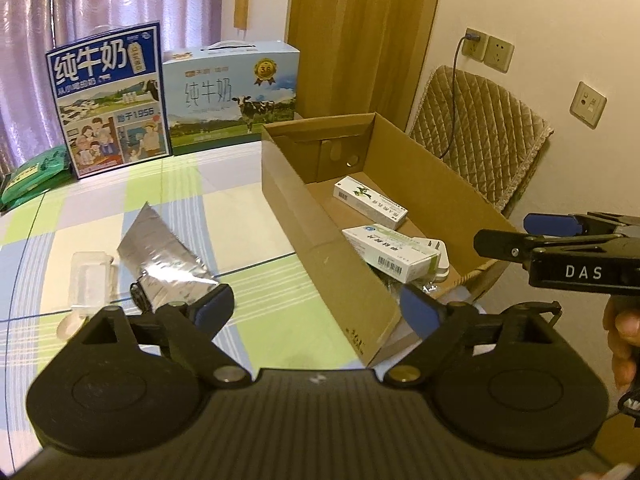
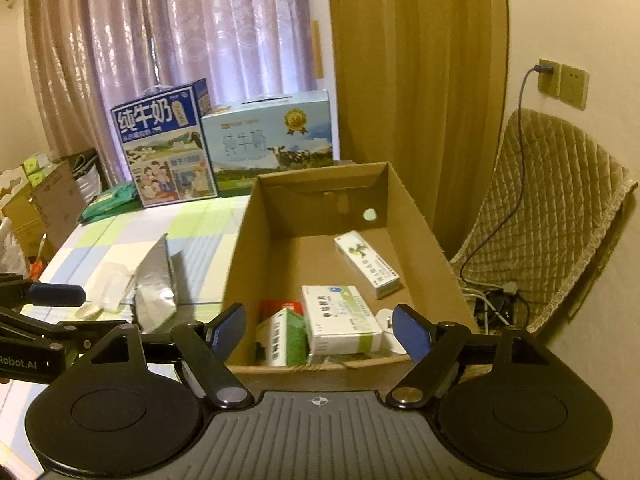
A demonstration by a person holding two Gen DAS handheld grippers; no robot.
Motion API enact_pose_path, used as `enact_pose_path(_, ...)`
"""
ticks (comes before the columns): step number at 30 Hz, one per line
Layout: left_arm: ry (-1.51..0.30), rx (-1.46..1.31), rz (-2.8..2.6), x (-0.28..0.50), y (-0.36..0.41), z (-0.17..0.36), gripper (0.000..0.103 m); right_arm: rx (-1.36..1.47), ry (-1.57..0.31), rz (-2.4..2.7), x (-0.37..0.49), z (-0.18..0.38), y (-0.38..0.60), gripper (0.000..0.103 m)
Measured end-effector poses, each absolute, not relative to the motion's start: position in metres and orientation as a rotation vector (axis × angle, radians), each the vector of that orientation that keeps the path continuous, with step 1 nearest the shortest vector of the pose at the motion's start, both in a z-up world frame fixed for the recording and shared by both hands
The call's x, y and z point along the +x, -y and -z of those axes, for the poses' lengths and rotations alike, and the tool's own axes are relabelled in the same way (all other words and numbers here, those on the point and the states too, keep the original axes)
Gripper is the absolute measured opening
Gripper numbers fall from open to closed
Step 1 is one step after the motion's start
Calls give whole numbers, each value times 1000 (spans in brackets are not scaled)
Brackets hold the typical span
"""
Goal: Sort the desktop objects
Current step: 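Move both tools back over the remaining items on the table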
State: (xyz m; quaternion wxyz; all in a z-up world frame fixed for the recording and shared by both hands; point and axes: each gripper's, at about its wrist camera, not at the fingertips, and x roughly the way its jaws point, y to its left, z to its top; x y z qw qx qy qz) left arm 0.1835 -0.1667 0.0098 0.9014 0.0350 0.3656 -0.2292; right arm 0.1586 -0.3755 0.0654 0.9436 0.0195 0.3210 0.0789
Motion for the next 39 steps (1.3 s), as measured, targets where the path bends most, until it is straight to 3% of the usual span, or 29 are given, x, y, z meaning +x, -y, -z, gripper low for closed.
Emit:
enact_pose_path(15,-767,33,422,154,102,-7,97,-12,-646,-221,133,-72,324,101)
enact_pose_path(39,-796,-18,269,140,14,11,102,-84,-679,-310,123,-60,263,101)
